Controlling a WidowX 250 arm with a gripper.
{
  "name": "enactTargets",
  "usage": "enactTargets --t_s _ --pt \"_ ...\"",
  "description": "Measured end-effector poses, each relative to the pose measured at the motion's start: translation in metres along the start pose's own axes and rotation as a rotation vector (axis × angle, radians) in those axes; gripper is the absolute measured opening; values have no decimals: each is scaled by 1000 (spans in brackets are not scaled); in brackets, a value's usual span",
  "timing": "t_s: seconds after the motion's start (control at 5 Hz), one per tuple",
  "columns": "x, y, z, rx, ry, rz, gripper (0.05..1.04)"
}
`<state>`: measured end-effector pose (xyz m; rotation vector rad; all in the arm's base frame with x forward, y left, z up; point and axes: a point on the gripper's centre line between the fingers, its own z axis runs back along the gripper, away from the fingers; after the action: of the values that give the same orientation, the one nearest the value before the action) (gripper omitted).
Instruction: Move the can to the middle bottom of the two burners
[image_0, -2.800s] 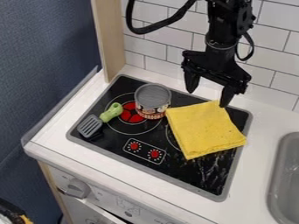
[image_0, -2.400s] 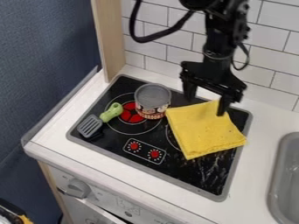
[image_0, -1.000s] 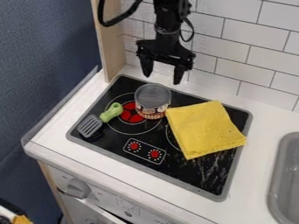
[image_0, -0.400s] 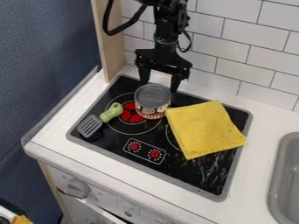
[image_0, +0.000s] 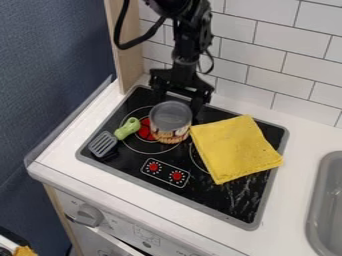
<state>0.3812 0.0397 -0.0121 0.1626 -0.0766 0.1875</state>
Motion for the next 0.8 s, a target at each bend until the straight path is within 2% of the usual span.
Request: enactTargets --t_s 0.4,0.6,0.8 --pt "-34 1 0 -14 45 -25 999" --pt "-46 -8 10 -28 15 -61 998" --pt "-57 -19 13 -42 8 -97 997"
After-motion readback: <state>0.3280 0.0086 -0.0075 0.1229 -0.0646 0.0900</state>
